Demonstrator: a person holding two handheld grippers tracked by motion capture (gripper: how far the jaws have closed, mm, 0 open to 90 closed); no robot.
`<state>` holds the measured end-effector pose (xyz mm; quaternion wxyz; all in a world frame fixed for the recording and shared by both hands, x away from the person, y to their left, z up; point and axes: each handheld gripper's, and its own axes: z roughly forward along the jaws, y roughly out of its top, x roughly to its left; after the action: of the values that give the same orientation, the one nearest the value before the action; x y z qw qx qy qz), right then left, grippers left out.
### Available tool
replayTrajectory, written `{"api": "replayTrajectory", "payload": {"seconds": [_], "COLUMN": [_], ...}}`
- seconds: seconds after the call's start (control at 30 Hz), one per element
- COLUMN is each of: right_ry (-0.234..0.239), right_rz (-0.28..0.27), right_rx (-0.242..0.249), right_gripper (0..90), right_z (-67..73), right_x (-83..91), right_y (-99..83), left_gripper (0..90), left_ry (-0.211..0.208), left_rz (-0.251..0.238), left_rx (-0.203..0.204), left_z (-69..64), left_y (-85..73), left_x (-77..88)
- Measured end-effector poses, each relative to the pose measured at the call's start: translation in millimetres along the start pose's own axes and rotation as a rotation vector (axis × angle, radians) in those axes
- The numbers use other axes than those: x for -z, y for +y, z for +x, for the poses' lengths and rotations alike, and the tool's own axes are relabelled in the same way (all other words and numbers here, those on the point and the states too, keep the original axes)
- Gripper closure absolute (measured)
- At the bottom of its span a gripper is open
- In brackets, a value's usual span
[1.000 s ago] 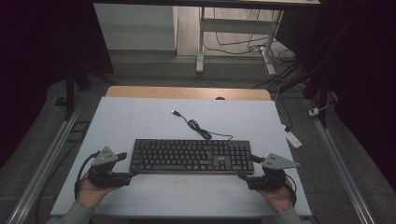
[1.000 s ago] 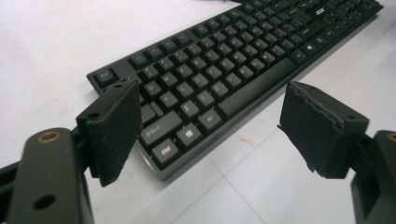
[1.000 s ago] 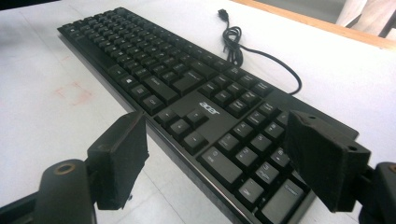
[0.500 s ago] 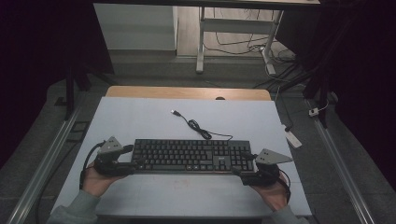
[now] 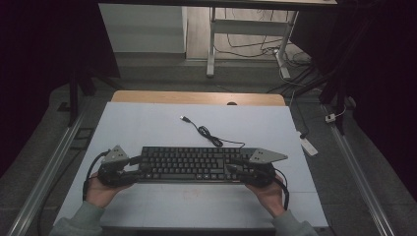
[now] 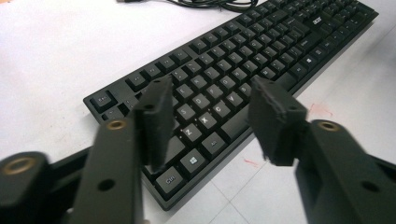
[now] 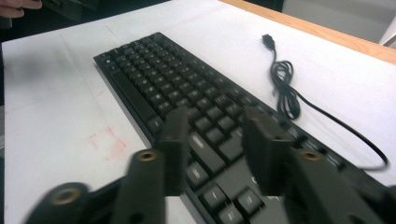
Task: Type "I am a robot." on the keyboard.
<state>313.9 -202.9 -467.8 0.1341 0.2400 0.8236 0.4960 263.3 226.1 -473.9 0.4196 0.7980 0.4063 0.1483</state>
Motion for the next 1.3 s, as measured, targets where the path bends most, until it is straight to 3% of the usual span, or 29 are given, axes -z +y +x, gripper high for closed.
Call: {"api": "replayTrajectory", "payload": {"seconds": [0.27,0.33,0.4,0.87,1.3], "right_ry": [0.034,0.035,0.039,0.062,0.059], "right_rz": [0.021,0.030,0.038,0.067,0.111], "right_rx": [0.034,0.039,0.044,0.051,0.041], "right_gripper": [89.9,90.0,90.0,90.0,90.0], "right_z": [7.5,8.0,9.7,14.0,12.2], "right_x": [-23.7,-25.6,-31.6,-64.5,-88.5], "right_y": [10.2,11.1,13.1,23.4,24.1], "left_gripper": [75.3,78.5,88.7,89.0,88.9], "left_ry": [0.004,0.006,0.014,0.035,0.072], "left_rz": [0.019,0.025,0.036,0.115,0.150], "left_rx": [-0.001,-0.005,-0.017,-0.015,-0.017], "left_z": [2.7,2.5,1.7,5.6,9.9], "left_y": [-3.9,-4.1,-4.2,-11.4,-16.7], "left_x": [-5.0,-5.9,-7.7,-26.9,-37.9]}}
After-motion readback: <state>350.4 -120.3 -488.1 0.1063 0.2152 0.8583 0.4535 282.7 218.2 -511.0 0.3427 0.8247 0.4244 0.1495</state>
